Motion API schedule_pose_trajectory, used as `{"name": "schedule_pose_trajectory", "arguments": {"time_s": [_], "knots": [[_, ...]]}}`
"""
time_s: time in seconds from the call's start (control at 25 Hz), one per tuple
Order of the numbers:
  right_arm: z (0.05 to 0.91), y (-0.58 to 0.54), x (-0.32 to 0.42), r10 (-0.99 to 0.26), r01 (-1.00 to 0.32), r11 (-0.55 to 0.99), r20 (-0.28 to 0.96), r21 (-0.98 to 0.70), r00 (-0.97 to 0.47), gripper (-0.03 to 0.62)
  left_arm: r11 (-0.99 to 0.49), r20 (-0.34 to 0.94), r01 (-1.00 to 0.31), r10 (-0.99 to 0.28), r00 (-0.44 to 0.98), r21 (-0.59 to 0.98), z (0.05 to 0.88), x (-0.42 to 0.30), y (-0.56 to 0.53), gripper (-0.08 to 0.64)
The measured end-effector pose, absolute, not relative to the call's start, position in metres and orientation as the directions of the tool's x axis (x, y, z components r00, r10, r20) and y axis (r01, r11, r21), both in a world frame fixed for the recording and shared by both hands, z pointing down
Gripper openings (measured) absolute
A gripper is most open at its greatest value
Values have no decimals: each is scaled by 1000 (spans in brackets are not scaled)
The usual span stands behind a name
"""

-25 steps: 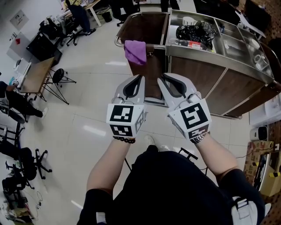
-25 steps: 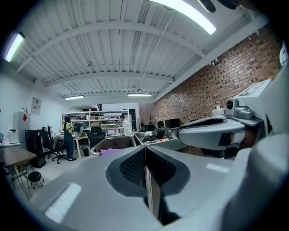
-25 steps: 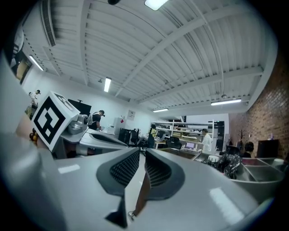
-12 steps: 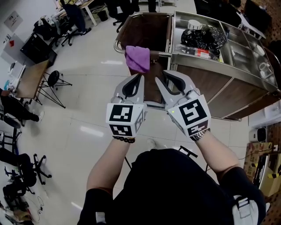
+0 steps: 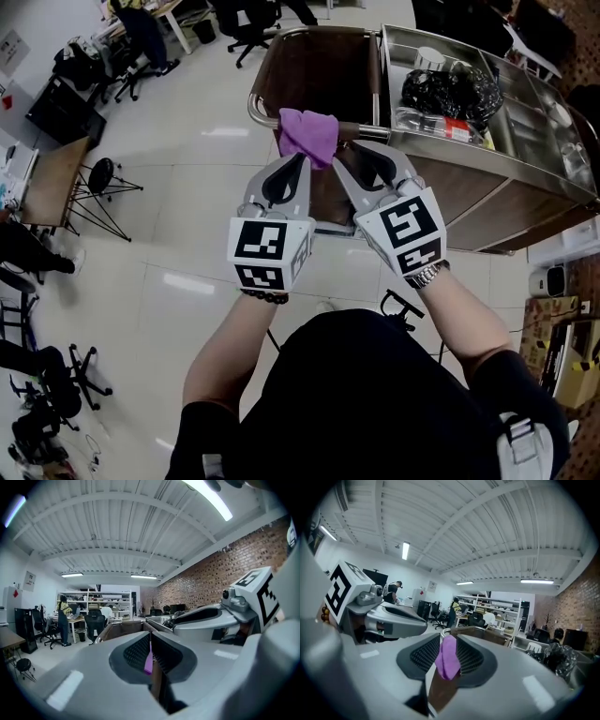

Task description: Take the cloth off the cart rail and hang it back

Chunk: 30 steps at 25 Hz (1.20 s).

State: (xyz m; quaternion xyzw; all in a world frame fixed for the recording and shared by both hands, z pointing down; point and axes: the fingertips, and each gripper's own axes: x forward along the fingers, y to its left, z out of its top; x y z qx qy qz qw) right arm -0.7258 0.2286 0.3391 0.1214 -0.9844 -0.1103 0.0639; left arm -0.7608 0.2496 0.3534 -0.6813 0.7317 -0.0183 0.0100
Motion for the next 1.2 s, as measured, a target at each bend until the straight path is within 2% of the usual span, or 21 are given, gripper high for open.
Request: {"name": "schedule_pose_trajectory", "arguments": {"time_s": [0.16,0.44,0.84,1.2], "knots": [[348,220,-760,-280,-240,939,144,248,-949,118,58,5,-998,-998,-59,-23,351,-796,246,-3],[377,185,-781,-285,-225,941,234,252,-929,141,55,31,-999,-998,-54,1,365,-811,216,-2],[401,120,-840,-263,-128,937,415,325,-871,178,108,74,-994,-992,-106,23,351,-868,156,-2],[427,104,-857,-290,-73,912,511,403,-809,183,118,91,-992,-989,-115,34,359,-889,139,-2]]}}
